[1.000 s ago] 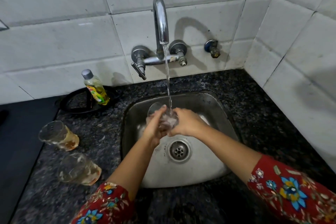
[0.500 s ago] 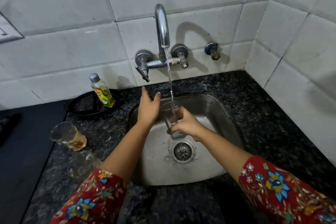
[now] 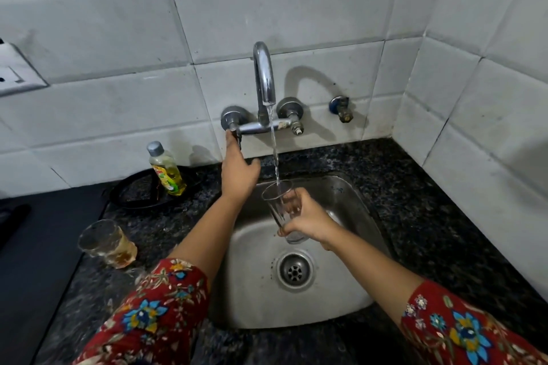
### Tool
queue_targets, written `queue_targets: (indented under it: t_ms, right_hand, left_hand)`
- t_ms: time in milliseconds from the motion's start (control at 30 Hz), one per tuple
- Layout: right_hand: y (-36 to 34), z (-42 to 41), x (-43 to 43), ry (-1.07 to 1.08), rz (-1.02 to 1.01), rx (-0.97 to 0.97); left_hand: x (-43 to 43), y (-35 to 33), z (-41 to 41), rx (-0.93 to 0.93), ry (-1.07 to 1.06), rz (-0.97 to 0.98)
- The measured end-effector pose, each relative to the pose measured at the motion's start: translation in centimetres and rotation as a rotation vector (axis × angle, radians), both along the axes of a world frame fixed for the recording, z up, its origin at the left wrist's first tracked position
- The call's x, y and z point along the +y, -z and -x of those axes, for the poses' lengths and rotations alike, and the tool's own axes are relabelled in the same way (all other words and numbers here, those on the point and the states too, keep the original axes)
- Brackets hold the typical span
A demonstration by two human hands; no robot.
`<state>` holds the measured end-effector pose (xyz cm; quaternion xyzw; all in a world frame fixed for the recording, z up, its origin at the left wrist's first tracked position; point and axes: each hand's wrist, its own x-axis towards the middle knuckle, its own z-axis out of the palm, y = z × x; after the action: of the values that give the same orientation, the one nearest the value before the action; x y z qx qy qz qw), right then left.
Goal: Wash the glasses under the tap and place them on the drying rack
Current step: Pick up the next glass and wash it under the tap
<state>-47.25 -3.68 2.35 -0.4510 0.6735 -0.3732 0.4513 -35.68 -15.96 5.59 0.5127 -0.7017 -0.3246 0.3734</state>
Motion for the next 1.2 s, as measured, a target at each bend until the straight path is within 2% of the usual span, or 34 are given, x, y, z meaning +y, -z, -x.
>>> queue_targets:
  t_ms: [133,267,367,767,1000,1200]
  right_hand:
    - [-0.7,0.4,0.5,-0.053,-0.025,0.153]
    - [-1.2,1.5,1.3,-0.120,0.001,0.355]
    - [-2.1,2.0,1.8,-0.155,0.017,0.480]
    - [-6.1,1.4,3.3,-0.001,0.231,0.464]
    - [-4.5,0.7,3.1,0.064,0.318,0.345]
    - [-3.5,1.4,3.2,0.101,0.394,0.282]
  left_hand:
    - [1.8,0.8,-0.7,0.010,0.007,-0.062]
    - [5.9,3.2,-1.1,0.225,-0.040,-0.380]
    - [7.7,4.4,-1.2,0.232,-0.007,-0.478]
    - [10.1,4.9,-0.3,0.131,-0.005,-0.401]
    - [10.7,4.9,0.4,-0.002,0.064,-0.303]
    - [11.0,4.3,0.2,-0.052,-0.028,-0.193]
